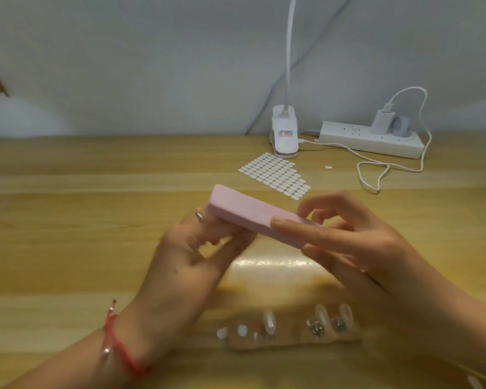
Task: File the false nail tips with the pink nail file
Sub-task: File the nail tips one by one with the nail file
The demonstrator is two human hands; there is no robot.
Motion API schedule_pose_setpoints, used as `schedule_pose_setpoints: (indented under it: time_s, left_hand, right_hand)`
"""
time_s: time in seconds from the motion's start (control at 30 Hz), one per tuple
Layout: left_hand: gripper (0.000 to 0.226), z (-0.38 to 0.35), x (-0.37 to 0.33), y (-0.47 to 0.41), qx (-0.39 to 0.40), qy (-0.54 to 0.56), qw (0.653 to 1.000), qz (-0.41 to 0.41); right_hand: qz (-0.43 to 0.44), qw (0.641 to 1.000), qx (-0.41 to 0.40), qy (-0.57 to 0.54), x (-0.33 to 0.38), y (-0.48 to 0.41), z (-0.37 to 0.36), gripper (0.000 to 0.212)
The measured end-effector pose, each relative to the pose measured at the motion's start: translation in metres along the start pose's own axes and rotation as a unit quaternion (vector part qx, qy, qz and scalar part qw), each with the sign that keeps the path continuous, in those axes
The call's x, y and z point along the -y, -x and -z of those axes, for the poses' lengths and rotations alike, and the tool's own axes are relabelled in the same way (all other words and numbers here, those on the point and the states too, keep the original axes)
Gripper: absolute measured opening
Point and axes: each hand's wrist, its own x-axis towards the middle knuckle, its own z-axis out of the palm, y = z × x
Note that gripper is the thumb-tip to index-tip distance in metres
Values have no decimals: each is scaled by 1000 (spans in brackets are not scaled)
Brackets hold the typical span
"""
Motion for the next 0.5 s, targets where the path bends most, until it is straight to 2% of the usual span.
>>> schedule_pose_setpoints:
  time_s: [0.07, 0.2, 0.33, 0.43, 0.5]
  left_hand:
    - [8, -3, -1, 3, 24, 18, 1000, 7]
    - [10, 4, 1, -3, -7, 2, 1000, 1]
    - [13, -3, -2, 2, 41, 13, 999, -23]
    - [17, 5, 0, -4, 16, -4, 1000, -15]
    - [12, 0, -1, -1, 17, 21, 1000, 7]
  right_hand:
    - [10, 1000, 8, -9, 0, 0, -2, 38]
    - [1, 1000, -4, 0, -3, 0, 0, 39]
    - [16, 1000, 17, -11, -1, 2, -3, 38]
    - [7, 1000, 2, -5, -3, 2, 0, 38]
    - [15, 1000, 6, -10, -1, 3, -4, 39]
